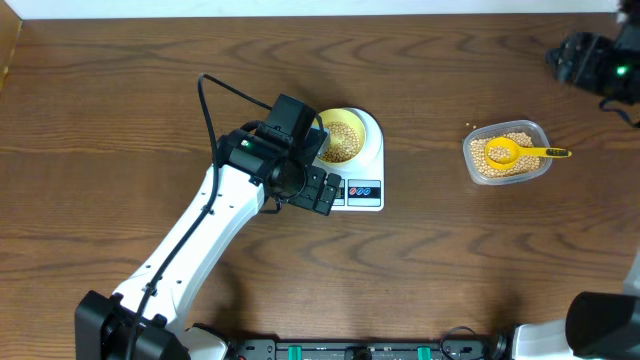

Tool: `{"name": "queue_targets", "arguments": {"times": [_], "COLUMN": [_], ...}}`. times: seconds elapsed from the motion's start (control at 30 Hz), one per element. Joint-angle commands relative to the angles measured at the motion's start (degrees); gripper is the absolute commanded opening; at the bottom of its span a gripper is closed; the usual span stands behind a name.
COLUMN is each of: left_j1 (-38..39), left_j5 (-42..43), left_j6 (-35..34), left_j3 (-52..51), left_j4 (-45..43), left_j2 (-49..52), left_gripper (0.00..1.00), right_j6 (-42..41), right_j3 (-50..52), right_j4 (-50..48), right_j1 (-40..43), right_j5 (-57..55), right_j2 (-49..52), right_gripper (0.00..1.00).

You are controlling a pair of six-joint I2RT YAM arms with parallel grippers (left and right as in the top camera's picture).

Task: Scoop item into bowl and weigh 50g on scale

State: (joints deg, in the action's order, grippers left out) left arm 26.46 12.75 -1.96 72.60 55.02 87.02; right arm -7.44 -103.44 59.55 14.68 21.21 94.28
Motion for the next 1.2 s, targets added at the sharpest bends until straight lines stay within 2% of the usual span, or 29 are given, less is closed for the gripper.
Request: {"name": "queue_targets", "arguments": {"times": [0.0,0.13,0.23,0.43,0.83,1.17], "left_j1": [0.13,0.13,0.13,0.13,0.13,0.13], "left_j5": [-0.57,-0.57,-0.57,-0.57,-0.57,-0.57], "left_j6": [-0.72,-0.72,-0.72,-0.72,-0.72,-0.72], "left_j3": [-0.17,-0.17,-0.17,-0.17,-0.17,-0.17], "left_j4": [-0.04,-0.04,-0.04,-0.04,-0.04,-0.04], "left_j2": [-0.11,-0.11,-0.11,-0.11,-0.11,-0.11], "left_gripper": [0.98,0.98,0.98,0.98,0.98,0.98], "right_j6": [0.15,-1.40,-3.93,-3.87,-5.88,-5.86], "right_j3": [2.84,6.97,12.24,21.20,32.48,36.79], "right_j4": [1.88,4.59,8.00,13.60,7.67,-4.48], "right_j1": [-2.36,-5.55,-8.20,-12.61,-15.47,-15.47], "right_j5": [-0.24,-0.48,-4.90,-11.41,-23.30,-24.57], "right_j2": [4.07,4.26,4.26,4.26,4.28,4.31], "right_gripper": [0.01,0.01,0.01,0.01,0.01,0.01]}}
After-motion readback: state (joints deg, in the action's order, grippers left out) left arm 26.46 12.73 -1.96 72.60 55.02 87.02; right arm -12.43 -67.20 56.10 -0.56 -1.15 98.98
